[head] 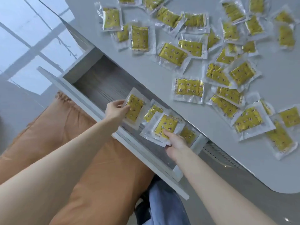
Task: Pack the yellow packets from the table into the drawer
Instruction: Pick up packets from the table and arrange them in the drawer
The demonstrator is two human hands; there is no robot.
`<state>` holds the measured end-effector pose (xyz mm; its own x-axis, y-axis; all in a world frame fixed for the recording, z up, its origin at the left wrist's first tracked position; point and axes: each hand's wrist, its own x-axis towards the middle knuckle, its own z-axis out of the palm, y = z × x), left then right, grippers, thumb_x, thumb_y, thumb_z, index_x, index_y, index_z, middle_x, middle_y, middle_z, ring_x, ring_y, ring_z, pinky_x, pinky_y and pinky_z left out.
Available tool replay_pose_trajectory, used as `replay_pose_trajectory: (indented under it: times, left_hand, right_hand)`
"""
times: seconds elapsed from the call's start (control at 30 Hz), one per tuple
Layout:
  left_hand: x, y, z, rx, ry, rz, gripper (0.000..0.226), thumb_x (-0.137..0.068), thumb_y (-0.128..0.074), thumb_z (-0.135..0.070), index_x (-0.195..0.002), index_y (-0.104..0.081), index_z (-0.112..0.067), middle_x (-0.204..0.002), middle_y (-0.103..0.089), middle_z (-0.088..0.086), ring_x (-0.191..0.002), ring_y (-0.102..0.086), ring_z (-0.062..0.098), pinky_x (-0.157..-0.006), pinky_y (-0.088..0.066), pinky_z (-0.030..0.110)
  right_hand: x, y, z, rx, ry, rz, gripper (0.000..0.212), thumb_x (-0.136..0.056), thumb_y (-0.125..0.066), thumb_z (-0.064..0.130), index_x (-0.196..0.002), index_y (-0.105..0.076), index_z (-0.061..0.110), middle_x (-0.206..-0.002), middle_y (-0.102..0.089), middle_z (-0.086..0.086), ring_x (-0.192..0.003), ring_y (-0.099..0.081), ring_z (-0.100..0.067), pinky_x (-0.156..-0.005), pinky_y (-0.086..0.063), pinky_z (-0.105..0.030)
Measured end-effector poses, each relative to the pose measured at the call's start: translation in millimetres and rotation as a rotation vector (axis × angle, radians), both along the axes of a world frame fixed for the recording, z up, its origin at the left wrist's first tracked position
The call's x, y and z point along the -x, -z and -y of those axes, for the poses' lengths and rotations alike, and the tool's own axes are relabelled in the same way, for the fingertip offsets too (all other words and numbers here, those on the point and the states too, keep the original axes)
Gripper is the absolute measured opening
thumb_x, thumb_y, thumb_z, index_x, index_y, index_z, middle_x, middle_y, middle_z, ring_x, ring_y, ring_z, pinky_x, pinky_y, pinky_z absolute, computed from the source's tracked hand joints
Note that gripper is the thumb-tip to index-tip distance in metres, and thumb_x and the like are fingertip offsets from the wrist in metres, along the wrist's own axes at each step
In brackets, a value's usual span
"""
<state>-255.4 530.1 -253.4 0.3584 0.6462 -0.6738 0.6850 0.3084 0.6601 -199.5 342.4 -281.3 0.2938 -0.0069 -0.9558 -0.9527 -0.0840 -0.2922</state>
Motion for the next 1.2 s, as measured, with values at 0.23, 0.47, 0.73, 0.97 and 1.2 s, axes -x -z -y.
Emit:
replay_pose_trajectory:
  times: [0.23, 0.47, 0.73, 0.97, 1.2]
  left_hand:
    - [-32.0, 77.2, -12.9, -0.046, 0.072, -0.017, 0.037, -0.088, -0.063, -0.011, -0.125, -0.06, -0.012, -0.123, -0.063, 0.008, -0.105, -0.063, 0.021, -0.093, -0.05, 0.029]
    - [-50.0, 104.5, -19.4, -0.083, 0.07, -0.039, 0.041, -0.088, -0.064, -0.013, -0.128, -0.058, -0.016, -0.126, -0.061, 0.003, -0.11, -0.06, 0.018, -0.093, -0.049, 0.025]
    - [-43.0, 100.0, -13.9, -0.187, 0.049, -0.038, 0.057, -0.085, -0.067, -0.012, -0.137, -0.048, -0.024, -0.144, -0.046, -0.002, -0.132, -0.043, 0.016, -0.11, -0.038, 0.032]
    - [-23.8, 81.5, 34.2, 0.001, -0.059, -0.12, 0.067, -0.088, -0.059, -0.007, -0.147, -0.029, -0.021, -0.15, -0.032, 0.0, -0.076, -0.06, 0.015, -0.065, -0.054, 0.016]
    - [-29.9, 73.9, 68.8, 0.486, -0.299, -0.198, 0.057, -0.094, -0.056, -0.015, -0.145, -0.031, -0.006, -0.103, -0.052, 0.006, -0.087, -0.055, 0.019, -0.087, -0.051, 0.037]
  right_hand:
    - [-14.8, 60.8, -23.3, 0.095, -0.022, 0.114, 0.068, -0.084, -0.073, 0.019, -0.142, -0.038, 0.012, -0.141, -0.046, -0.009, -0.129, -0.045, -0.028, -0.111, -0.037, -0.044]
    - [-21.5, 79.7, -41.8, 0.212, -0.007, 0.193, 0.041, -0.08, -0.076, 0.02, -0.117, -0.062, 0.008, -0.114, -0.066, -0.008, -0.092, -0.063, -0.024, -0.079, -0.053, -0.033]
    - [-19.5, 63.2, -43.9, 0.317, 0.03, 0.165, 0.012, -0.084, -0.073, 0.018, -0.091, -0.074, 0.009, -0.075, -0.062, -0.001, -0.086, -0.064, -0.028, -0.083, -0.058, -0.039]
    - [-14.7, 39.2, -17.4, 0.269, 0.094, 0.112, 0.011, -0.094, -0.059, 0.021, -0.087, -0.063, 0.013, -0.104, -0.065, -0.008, -0.101, -0.061, -0.027, -0.095, -0.051, -0.038]
    - [-13.3, 36.4, 26.0, 0.29, 0.342, 0.013, 0.026, -0.097, -0.054, 0.023, -0.12, -0.056, 0.012, -0.126, -0.056, -0.015, -0.106, -0.059, -0.029, -0.084, -0.055, -0.034]
